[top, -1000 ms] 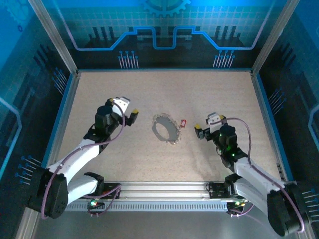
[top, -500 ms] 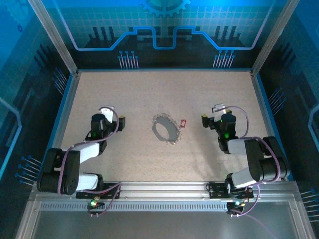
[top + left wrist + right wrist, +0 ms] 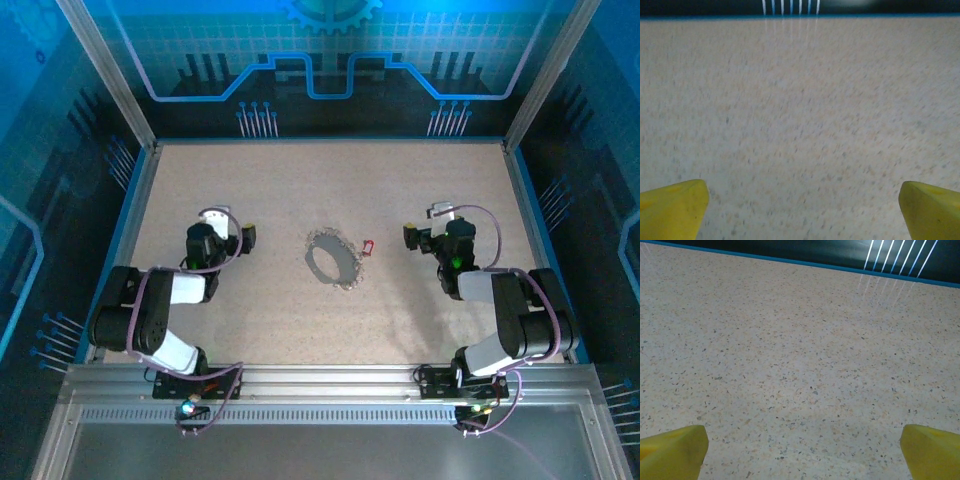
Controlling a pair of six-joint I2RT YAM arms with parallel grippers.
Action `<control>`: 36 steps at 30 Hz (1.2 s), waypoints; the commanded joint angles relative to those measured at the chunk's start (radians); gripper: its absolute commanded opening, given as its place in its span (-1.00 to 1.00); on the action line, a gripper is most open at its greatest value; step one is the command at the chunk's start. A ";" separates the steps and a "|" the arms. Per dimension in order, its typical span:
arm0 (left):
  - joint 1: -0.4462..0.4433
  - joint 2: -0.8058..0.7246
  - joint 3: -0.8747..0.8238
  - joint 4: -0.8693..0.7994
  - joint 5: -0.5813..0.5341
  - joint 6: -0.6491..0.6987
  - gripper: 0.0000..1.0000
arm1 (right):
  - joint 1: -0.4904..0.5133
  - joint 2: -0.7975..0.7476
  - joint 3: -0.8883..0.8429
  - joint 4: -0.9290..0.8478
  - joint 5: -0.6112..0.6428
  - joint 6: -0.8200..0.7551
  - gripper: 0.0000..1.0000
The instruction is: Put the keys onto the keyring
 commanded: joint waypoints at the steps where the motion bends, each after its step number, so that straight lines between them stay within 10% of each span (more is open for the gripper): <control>1: 0.007 0.003 -0.016 0.106 -0.064 -0.043 0.98 | -0.013 0.003 0.012 -0.002 -0.017 0.017 0.99; 36: 0.007 0.006 0.003 0.075 -0.086 -0.049 0.98 | -0.014 0.004 0.014 -0.004 -0.018 0.016 0.99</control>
